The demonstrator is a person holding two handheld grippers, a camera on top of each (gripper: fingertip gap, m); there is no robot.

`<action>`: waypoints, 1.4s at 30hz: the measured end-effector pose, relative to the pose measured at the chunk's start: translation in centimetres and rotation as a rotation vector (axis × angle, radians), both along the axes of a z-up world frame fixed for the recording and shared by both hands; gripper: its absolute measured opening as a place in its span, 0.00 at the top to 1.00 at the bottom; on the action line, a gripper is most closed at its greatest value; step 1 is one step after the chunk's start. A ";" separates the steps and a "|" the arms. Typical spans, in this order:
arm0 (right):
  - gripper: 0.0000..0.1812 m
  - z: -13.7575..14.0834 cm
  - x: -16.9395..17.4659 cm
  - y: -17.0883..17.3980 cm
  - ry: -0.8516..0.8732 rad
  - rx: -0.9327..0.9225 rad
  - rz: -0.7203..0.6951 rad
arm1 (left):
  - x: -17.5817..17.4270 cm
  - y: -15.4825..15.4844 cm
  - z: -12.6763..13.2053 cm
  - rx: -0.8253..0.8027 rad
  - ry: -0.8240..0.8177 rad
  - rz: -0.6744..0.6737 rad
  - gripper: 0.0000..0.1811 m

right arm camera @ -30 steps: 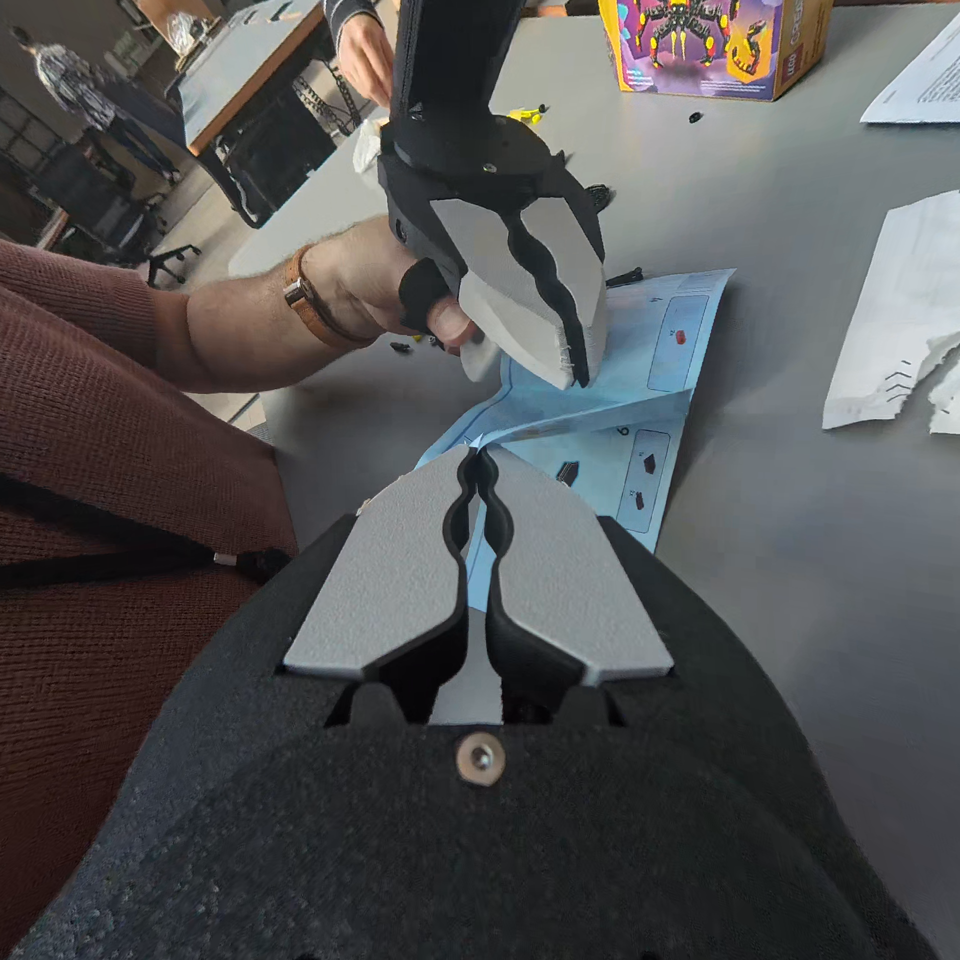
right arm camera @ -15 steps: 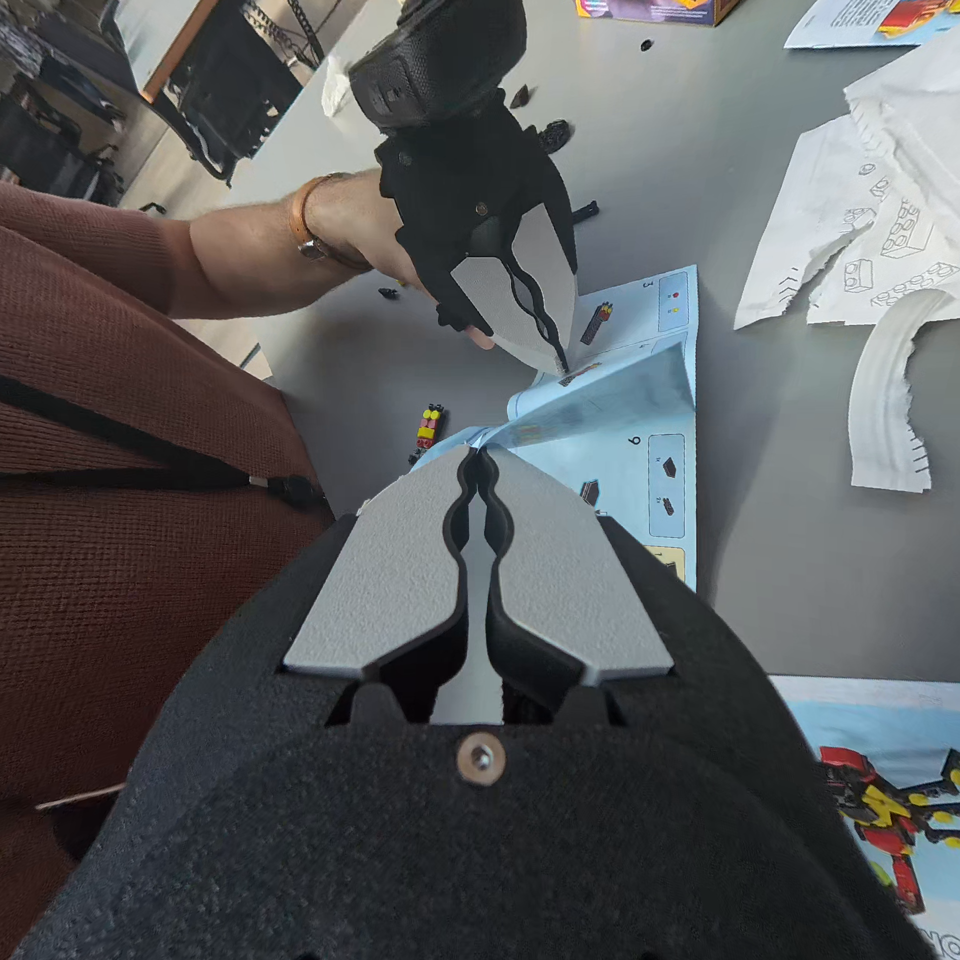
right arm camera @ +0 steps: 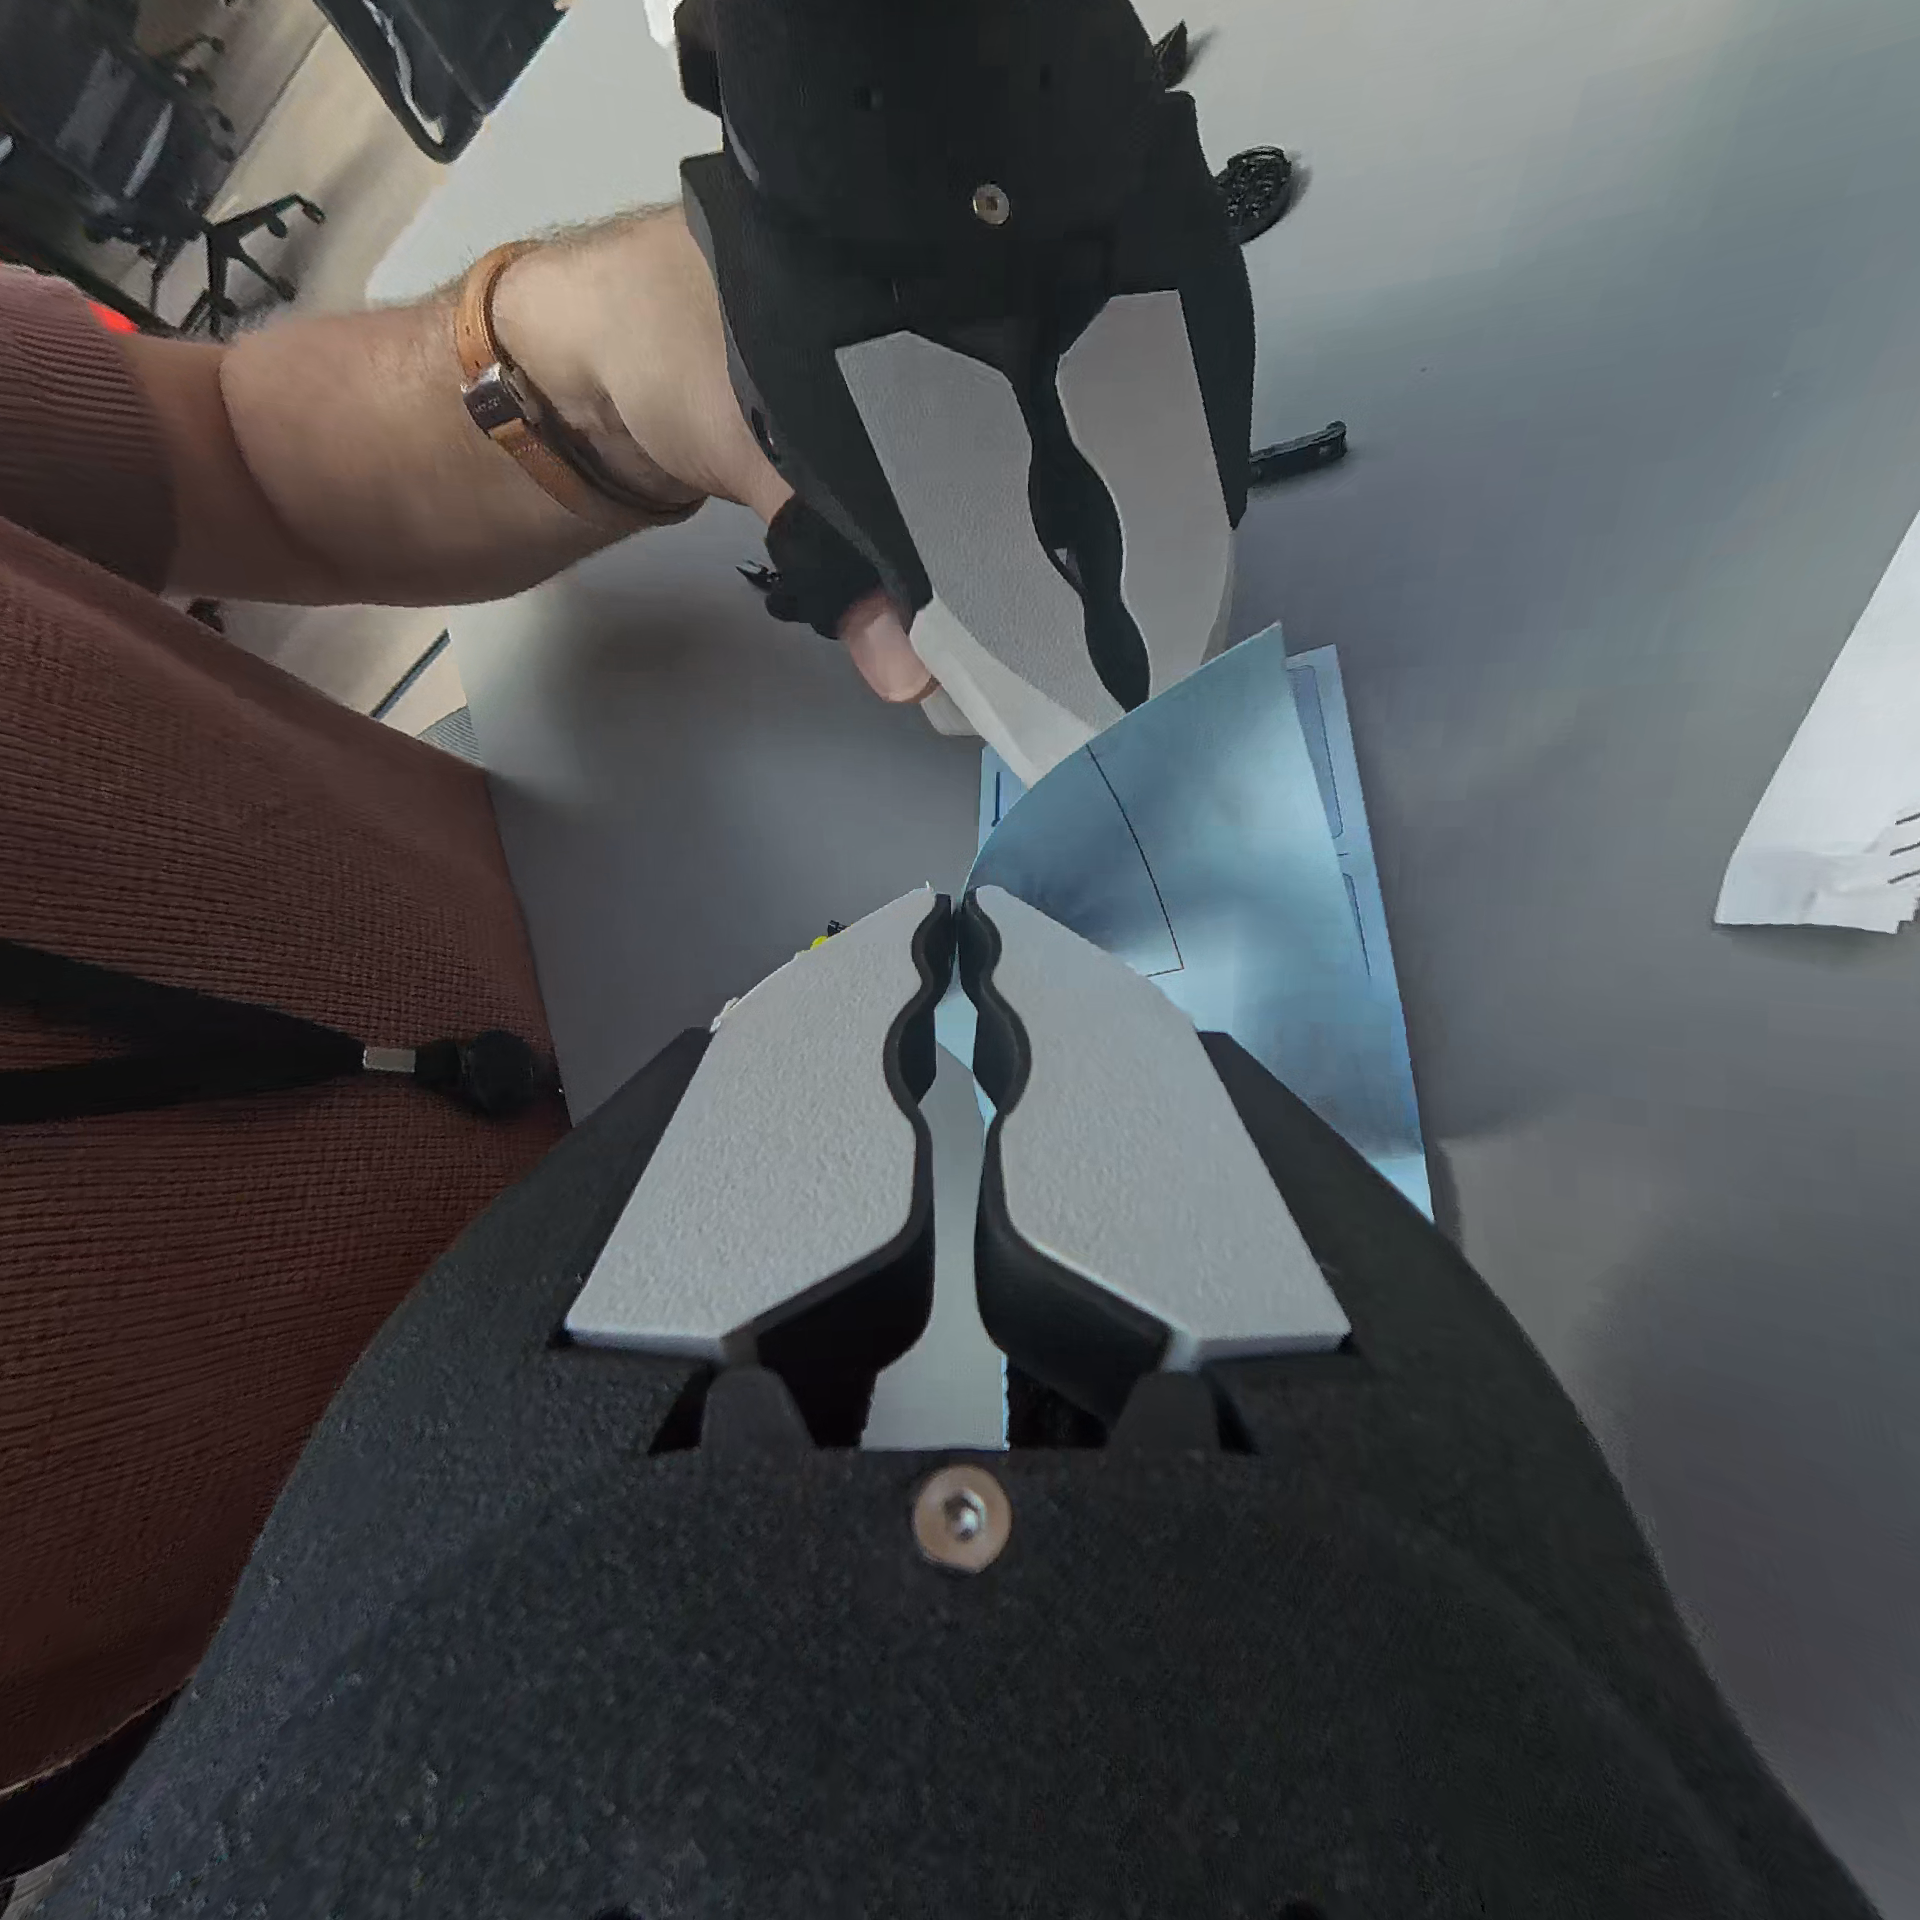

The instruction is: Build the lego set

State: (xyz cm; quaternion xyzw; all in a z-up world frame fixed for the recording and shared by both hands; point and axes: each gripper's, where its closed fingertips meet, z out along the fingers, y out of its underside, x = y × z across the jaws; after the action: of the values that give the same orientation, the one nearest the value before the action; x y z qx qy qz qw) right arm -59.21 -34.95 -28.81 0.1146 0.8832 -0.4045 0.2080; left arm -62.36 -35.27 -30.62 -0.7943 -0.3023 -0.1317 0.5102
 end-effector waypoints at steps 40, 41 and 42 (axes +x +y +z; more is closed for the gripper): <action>0.93 2.9 5.1 0.1 0.573 -0.286 -0.207 | 2.8 -2.0 4.4 0.437 -0.281 -0.048 1.00; 0.94 2.8 5.1 0.2 0.575 -0.278 -0.202 | 2.8 -2.0 4.4 0.433 -0.279 -0.049 1.00; 0.95 2.7 5.0 0.3 0.585 -0.270 -0.204 | 2.8 -1.9 4.5 0.436 -0.280 -0.053 1.00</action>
State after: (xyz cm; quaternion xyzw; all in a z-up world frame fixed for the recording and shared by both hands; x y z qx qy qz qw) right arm -54.25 -34.65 -26.08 0.0530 0.8278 -0.5524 -0.0825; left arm -59.56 -37.19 -26.17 -0.6472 -0.3138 -0.3157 0.6189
